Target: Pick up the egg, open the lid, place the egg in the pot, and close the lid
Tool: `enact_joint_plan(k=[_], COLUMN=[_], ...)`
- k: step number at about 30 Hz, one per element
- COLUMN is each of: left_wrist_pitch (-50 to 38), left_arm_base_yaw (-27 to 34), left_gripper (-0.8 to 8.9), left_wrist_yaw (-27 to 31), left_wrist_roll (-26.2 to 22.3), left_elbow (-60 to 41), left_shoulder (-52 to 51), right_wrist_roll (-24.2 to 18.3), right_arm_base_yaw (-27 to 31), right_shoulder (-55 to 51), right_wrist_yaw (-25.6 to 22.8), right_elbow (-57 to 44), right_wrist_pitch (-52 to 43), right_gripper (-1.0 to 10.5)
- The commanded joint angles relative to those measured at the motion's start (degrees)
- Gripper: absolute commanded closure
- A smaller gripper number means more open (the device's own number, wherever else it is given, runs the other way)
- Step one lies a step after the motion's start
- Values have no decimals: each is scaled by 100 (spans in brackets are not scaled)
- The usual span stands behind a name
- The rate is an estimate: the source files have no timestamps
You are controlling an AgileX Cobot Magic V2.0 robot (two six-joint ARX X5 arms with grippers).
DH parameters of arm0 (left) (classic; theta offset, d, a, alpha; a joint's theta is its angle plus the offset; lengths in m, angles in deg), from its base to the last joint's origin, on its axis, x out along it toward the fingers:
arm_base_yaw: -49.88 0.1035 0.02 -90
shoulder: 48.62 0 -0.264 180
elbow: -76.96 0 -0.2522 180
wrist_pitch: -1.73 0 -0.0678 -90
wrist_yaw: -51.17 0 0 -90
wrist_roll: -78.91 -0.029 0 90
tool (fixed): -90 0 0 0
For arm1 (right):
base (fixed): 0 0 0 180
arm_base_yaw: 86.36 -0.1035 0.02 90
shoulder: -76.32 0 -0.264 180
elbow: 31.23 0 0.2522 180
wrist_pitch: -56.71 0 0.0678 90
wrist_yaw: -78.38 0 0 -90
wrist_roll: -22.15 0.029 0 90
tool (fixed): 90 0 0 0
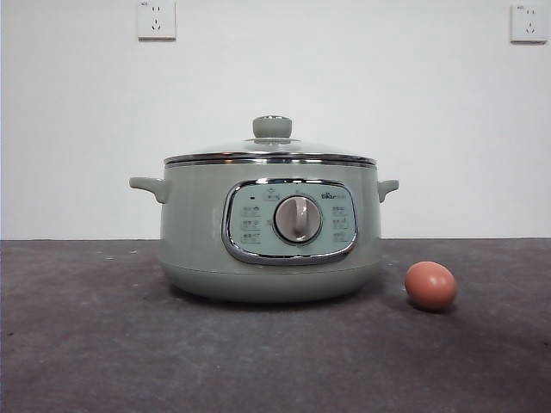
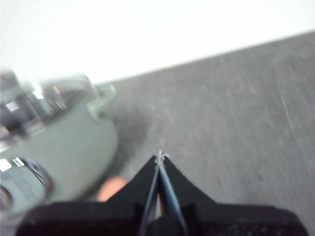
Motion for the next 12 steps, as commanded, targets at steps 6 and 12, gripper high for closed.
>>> enact_joint_plan(k=[6, 12], left_wrist_pitch=[179, 1062], left_arm_base_yaw=[13, 13], left_gripper=[820, 820], left_wrist_yaw=[-407, -866], left_wrist_roll=[463, 70], left_elbow=[1255, 2524], left_shoulder=[472, 1150], right_wrist_roll=[205, -313], right_arm_base_yaw=[-2, -2], right_shoulder=[400, 1137], right_wrist_yaw=[177, 562], right_elbow=[1147, 2380], right_wrist_pitch=[595, 1552], right_gripper=[958, 958])
